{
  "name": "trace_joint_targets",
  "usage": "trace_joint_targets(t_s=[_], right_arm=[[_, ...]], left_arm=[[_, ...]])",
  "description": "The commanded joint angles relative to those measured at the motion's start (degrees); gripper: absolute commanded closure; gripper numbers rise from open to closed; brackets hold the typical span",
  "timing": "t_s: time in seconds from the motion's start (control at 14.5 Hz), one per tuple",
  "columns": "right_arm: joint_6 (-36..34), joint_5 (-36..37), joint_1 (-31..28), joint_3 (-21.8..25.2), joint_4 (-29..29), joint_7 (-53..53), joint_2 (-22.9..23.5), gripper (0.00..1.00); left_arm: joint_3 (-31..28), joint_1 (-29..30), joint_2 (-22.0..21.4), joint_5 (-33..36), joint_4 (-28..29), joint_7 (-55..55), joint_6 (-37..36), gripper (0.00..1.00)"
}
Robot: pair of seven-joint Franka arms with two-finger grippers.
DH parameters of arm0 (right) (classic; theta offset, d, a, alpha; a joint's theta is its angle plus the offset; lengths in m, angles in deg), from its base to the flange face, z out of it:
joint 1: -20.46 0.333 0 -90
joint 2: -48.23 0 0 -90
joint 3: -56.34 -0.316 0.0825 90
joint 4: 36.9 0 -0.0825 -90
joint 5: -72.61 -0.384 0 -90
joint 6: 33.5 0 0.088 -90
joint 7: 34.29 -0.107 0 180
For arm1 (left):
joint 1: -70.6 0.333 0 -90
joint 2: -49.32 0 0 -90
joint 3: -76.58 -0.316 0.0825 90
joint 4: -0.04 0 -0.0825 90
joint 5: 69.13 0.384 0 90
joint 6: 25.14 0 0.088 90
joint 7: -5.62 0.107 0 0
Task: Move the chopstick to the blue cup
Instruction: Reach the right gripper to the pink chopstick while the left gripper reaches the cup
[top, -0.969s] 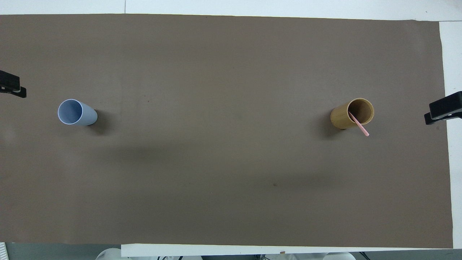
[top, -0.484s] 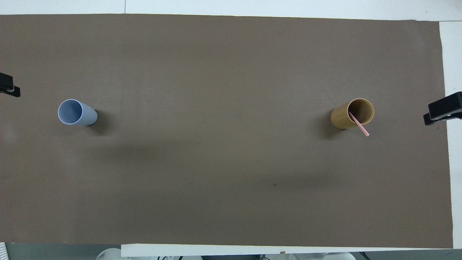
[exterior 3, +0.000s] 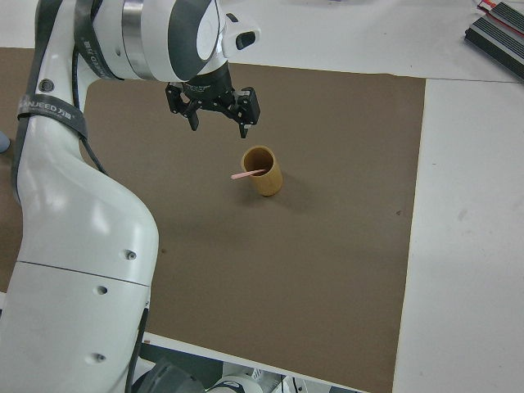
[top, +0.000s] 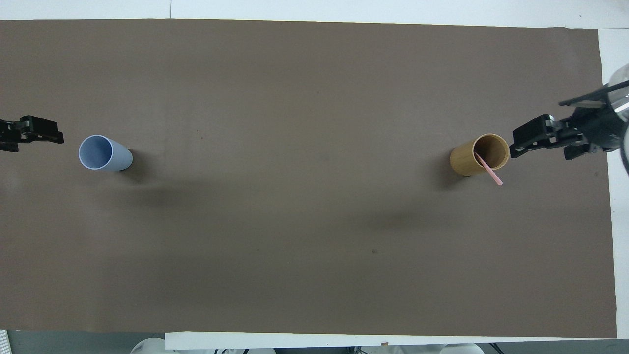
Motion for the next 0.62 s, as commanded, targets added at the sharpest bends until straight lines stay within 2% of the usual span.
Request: trace_joint_targets(t_s=[0.0,0.14,0.21,0.28,0.35,0.42,0.48,0.55], right_arm=[[2.92,-1.37,-0.09,0.02,3.31,-1.07,3.56,0.0],[-0.92,-2.16,-1.49,-0.07,1.3,-0.98,8.04,0.0],[-2.34,-2.95,-2.19,-0.07,0.33,-1.07,9.46,0.0],[-4.01,-2.96,-2.37,-0.07,-0.81,-1.07,10.86,0.0],[-6.29,-3.3,-2.64,-0.07,-4.48,-1.24,14.62,0.0],[-9.53,-4.79,-3.68,-0.07,-9.13,-1.42,18.49,0.0],[-10.61,-7.67,-5.26,0.02,-11.35,-2.38,20.44,0.0],[-10.44,-8.31,-5.36,0.02,-10.42,-2.91,20.55,0.0]], left_arm=[[0.03,1.13,-2.01,-0.11,7.55,0.59,6.7,0.1],[0.03,2.72,-1.84,-0.11,8.53,0.59,6.8,0.37],[0.03,2.72,-1.66,-0.11,8.97,-0.02,6.8,0.44],[0.03,2.55,-1.4,-0.11,8.97,-2.29,6.8,0.43],[0.03,2.2,-0.26,-0.11,9.06,-5.36,7.58,0.43],[0.03,1.84,2.45,-0.11,9.06,-7.91,10.2,0.43],[0.03,1.84,3.86,-0.11,8.97,-8.29,11.97,0.43],[0.03,1.75,4.75,0.07,8.8,-8.12,12.59,0.43]])
